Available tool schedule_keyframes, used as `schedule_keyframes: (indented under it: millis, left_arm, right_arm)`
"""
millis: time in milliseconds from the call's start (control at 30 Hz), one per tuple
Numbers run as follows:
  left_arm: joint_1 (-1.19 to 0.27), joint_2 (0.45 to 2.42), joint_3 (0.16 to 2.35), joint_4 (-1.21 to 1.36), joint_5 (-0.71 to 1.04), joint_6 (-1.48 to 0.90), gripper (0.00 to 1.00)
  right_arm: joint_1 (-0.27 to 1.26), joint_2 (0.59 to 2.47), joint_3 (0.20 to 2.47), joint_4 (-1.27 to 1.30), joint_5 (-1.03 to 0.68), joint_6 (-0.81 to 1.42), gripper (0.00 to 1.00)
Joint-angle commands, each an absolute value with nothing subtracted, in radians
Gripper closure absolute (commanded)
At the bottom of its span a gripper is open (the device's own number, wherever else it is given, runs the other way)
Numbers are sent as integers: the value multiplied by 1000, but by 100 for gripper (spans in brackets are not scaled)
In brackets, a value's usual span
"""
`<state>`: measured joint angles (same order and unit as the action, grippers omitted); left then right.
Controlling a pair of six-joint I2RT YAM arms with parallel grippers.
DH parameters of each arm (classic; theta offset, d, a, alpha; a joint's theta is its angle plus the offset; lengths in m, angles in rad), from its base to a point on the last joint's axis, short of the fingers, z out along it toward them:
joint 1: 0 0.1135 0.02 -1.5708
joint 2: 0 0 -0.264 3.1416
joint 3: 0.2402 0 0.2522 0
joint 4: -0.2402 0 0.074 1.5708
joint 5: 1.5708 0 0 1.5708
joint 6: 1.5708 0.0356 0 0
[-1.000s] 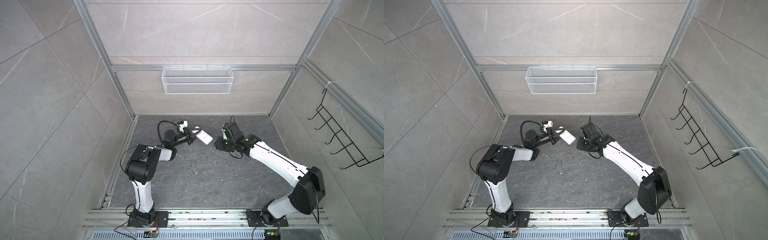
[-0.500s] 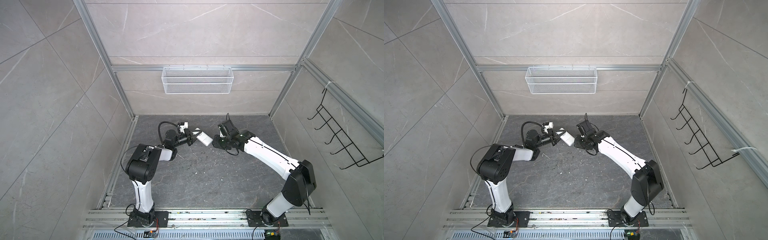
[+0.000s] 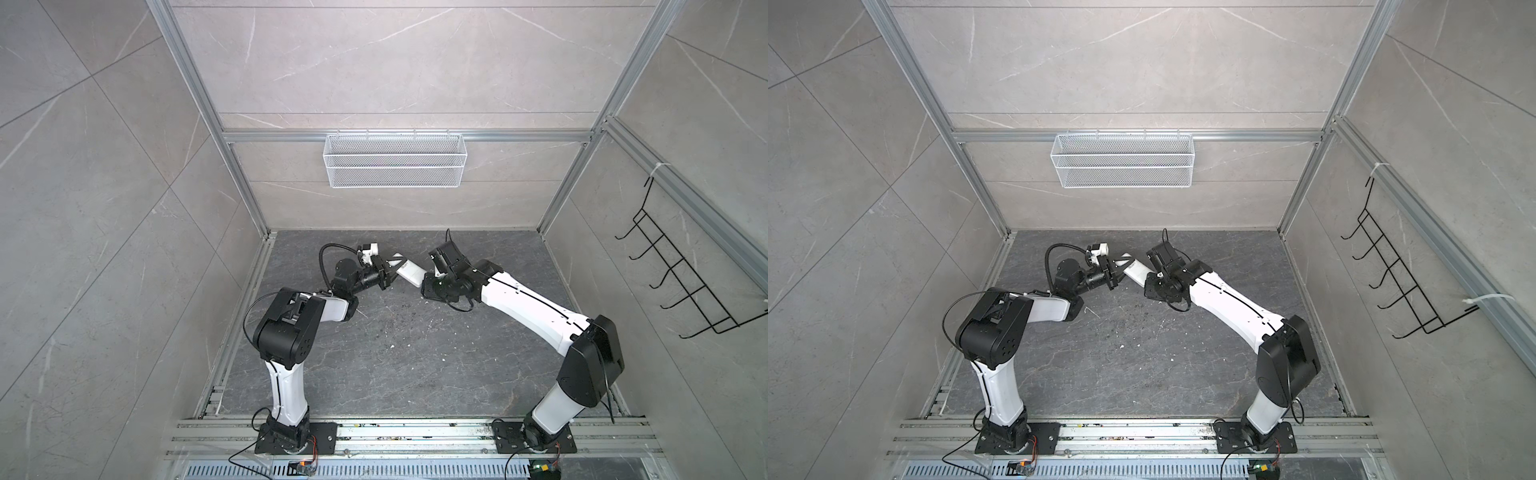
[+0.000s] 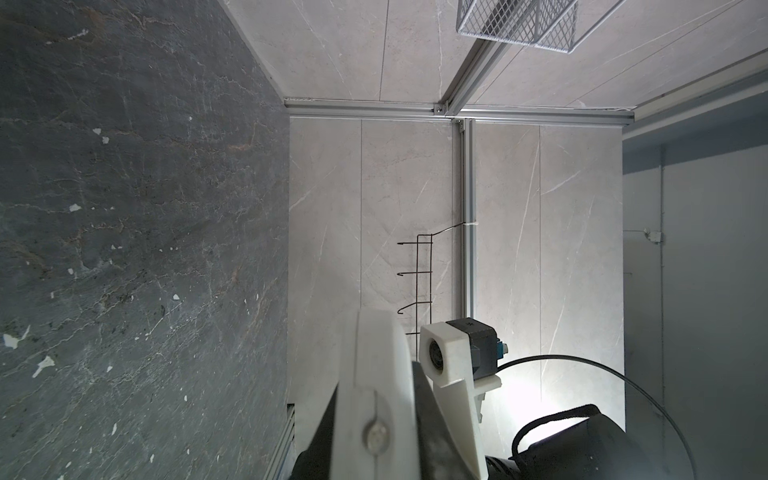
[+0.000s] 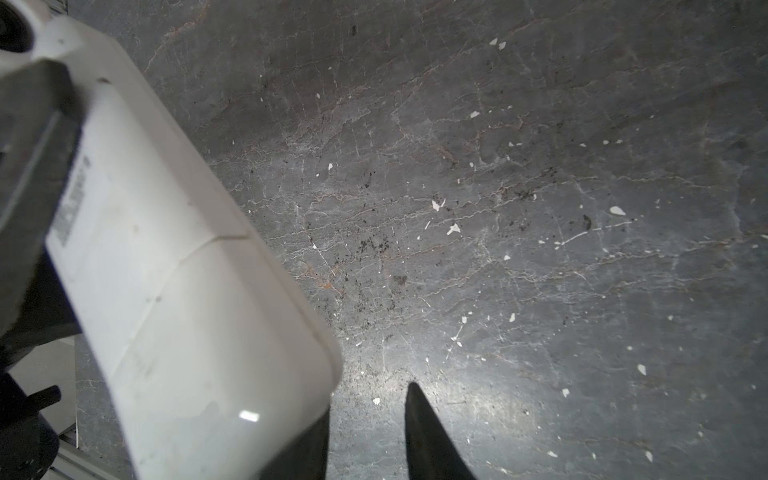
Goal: Load the batteries into the remote control
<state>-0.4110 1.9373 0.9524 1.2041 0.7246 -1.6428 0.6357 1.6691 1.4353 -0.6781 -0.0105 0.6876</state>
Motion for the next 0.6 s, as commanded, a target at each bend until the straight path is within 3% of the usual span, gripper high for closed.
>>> schedule_keyframes:
  millis: [0,133,300,367,467,567]
  left_arm:
    - [-417,1898,967,1277,707,-1667,100]
    - [-409,1885,960,1251,697,-1666,100]
    - [-406,1881,962,1223,727,-1666,100]
    - [-406,1872,965,1196,743,-1662,100]
    - [-406,1849,959,1150,761,-1640,100]
    - [-406,1836,953,1131,762,-1634,100]
  right_arm:
    - [640,1563,1370,-657,11,696,67]
    - [620,1429,1241,-518,-51,708,65]
    - [618,1377,1236,-453,-71,571,33]
    - [617,1406,1274,-475,-65,508,25]
    - [618,1456,1319,-483,-66,461,23]
    - [618,1486,1325,-455,-56,503,32]
